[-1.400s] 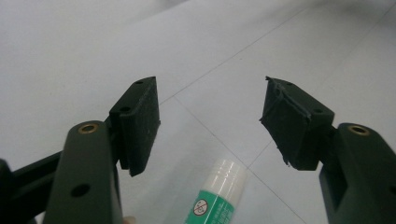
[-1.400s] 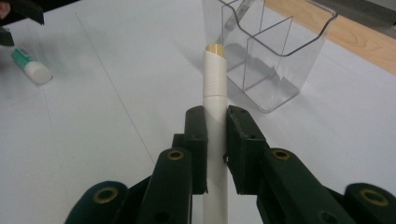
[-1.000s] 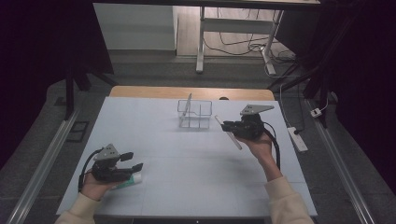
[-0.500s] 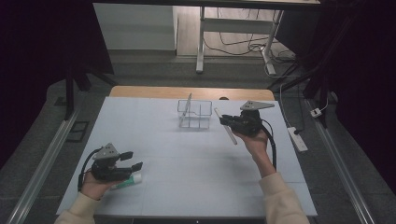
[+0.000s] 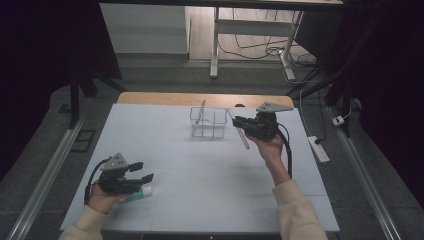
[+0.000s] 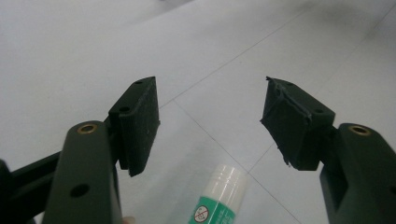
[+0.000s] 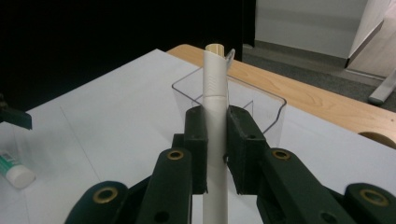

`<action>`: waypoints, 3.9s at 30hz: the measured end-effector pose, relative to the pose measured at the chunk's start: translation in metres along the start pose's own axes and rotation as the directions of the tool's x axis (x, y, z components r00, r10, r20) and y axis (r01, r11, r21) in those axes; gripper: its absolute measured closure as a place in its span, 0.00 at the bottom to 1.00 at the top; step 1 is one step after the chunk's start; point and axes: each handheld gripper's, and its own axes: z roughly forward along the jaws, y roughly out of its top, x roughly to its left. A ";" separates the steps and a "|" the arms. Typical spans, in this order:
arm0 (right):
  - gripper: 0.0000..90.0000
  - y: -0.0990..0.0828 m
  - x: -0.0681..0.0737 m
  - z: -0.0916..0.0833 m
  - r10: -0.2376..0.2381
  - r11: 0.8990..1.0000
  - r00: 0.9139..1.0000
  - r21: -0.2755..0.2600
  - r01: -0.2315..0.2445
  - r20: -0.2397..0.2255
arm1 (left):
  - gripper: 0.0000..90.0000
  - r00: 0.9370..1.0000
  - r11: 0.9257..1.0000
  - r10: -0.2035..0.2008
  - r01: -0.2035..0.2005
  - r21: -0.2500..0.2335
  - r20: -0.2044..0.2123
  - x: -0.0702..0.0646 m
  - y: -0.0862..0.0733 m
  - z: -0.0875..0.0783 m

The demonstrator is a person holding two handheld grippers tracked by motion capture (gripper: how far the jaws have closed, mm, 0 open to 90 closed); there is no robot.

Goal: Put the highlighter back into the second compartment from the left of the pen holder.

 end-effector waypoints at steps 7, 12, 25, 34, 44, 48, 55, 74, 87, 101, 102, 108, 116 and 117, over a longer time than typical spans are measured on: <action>0.86 0.006 0.000 0.004 -0.001 1.000 1.000 -0.013 0.001 -0.006 | 0.40 1.000 1.000 -0.001 0.001 0.001 -0.002 0.001 0.000 0.001; 0.86 0.010 -0.004 0.007 0.023 0.999 1.000 -0.036 -0.023 -0.008 | 0.40 1.000 1.000 -0.001 0.001 0.001 -0.002 0.001 0.000 0.001; 0.86 0.018 -0.006 0.025 0.045 0.996 0.999 -0.074 -0.047 -0.026 | 0.40 1.000 1.000 -0.001 0.001 0.002 0.001 0.001 0.000 0.001; 0.86 0.023 -0.007 0.040 0.080 0.991 0.996 -0.104 -0.083 -0.034 | 0.40 1.000 1.000 0.001 -0.001 0.001 0.002 0.001 0.000 0.001; 0.86 0.031 -0.007 0.048 0.072 0.990 0.997 -0.117 -0.075 -0.029 | 0.40 1.000 1.000 0.002 -0.002 0.003 0.005 0.001 -0.001 0.002; 0.86 0.035 -0.007 0.053 0.068 0.990 0.997 -0.122 -0.070 -0.027 | 0.40 1.000 1.000 -0.002 0.002 0.000 0.004 0.002 -0.001 0.001; 0.86 0.043 -0.006 0.062 0.070 0.988 0.997 -0.133 -0.073 -0.032 | 0.40 1.000 1.000 -0.001 0.001 0.000 0.005 0.002 -0.001 0.001; 0.86 0.061 -0.008 0.091 0.067 0.986 0.997 -0.152 -0.070 -0.025 | 0.40 1.000 1.000 -0.012 0.012 -0.012 0.011 0.004 -0.001 0.000; 0.86 0.053 -0.015 0.117 0.059 0.984 0.998 -0.168 -0.059 -0.002 | 0.40 1.000 1.000 -0.012 0.012 -0.001 0.010 0.005 -0.002 0.003; 0.86 0.047 -0.014 0.135 0.064 0.981 0.998 -0.184 -0.062 0.005 | 0.40 1.000 1.000 -0.012 0.012 -0.002 0.008 0.005 -0.003 0.002; 0.86 0.046 -0.014 0.136 0.062 0.981 0.998 -0.182 -0.059 0.008 | 0.40 1.000 1.000 -0.012 0.012 -0.003 0.008 0.005 -0.003 0.002; 0.78 0.042 -0.015 0.138 0.065 0.983 0.998 -0.174 -0.061 0.016 | 0.40 1.000 1.000 -0.011 0.011 -0.002 0.006 0.006 -0.003 0.002; 0.58 0.040 -0.012 0.128 0.049 0.991 0.997 -0.125 -0.042 0.057 | 0.40 1.000 1.000 -0.007 0.007 -0.001 0.003 0.005 -0.003 0.002; 0.58 0.040 -0.013 0.126 0.049 0.992 0.997 -0.122 -0.042 0.059 | 0.40 1.000 1.000 -0.006 0.006 -0.002 0.003 0.005 -0.003 0.002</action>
